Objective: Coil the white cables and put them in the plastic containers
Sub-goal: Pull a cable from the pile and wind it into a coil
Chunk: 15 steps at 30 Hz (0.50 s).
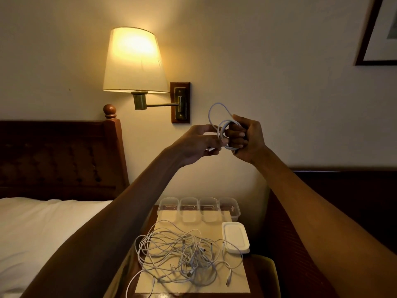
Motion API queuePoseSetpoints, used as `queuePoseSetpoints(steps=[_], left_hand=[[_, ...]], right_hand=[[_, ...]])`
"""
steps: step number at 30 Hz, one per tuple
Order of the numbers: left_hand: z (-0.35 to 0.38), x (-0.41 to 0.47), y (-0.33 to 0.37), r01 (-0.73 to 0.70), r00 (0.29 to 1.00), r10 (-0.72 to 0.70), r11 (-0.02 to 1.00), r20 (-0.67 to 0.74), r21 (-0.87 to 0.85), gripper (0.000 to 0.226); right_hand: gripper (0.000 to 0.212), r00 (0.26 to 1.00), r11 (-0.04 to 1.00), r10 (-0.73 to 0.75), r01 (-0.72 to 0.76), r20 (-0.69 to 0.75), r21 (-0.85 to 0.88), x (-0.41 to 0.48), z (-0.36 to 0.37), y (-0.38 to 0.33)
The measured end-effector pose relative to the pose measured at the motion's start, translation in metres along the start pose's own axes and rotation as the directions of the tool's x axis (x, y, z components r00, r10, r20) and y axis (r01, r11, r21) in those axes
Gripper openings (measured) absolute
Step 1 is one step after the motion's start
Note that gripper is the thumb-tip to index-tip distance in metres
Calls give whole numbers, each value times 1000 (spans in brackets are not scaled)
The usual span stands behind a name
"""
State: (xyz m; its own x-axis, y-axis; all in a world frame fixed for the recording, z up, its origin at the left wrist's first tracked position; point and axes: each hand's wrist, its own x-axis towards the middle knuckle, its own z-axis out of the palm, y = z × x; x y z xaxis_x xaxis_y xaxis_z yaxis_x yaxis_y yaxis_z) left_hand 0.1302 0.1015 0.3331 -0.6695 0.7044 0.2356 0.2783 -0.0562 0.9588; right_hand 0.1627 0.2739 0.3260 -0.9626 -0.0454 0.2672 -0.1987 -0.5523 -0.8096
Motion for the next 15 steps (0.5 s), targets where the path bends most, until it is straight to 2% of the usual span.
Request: queuePoseSetpoints(steps=[3, 6, 8, 11, 13, 15], left_hand=[[-3, -1, 6, 1, 999, 2, 998, -53, 57, 35], [-13, -4, 9, 25, 991, -10, 994, -136, 109, 47], [-24, -8, 10, 0, 994, 26, 968, -102, 249, 43], [-40, -13, 10, -93, 995, 98, 815, 23, 571, 21], [-52, -11, 6, -103, 981, 189, 659, -32, 745, 17], [-70, -5, -5, -90, 923, 369, 482, -109, 872, 15]], right_hand=[[55, 999, 999, -6, 4, -45, -40, 1, 3, 2], [53, 995, 997, -48, 43, -87, -58, 2, 2, 0], [52, 990, 996, -73, 65, -122, -66, 1, -5, -6], [53, 985, 995, -73, 60, -159, -85, 0, -14, -12], [51, 981, 994, -68, 52, -180, -94, -1, -19, -14], [47, 977, 994, -67, 49, -204, -94, -3, -23, -17]])
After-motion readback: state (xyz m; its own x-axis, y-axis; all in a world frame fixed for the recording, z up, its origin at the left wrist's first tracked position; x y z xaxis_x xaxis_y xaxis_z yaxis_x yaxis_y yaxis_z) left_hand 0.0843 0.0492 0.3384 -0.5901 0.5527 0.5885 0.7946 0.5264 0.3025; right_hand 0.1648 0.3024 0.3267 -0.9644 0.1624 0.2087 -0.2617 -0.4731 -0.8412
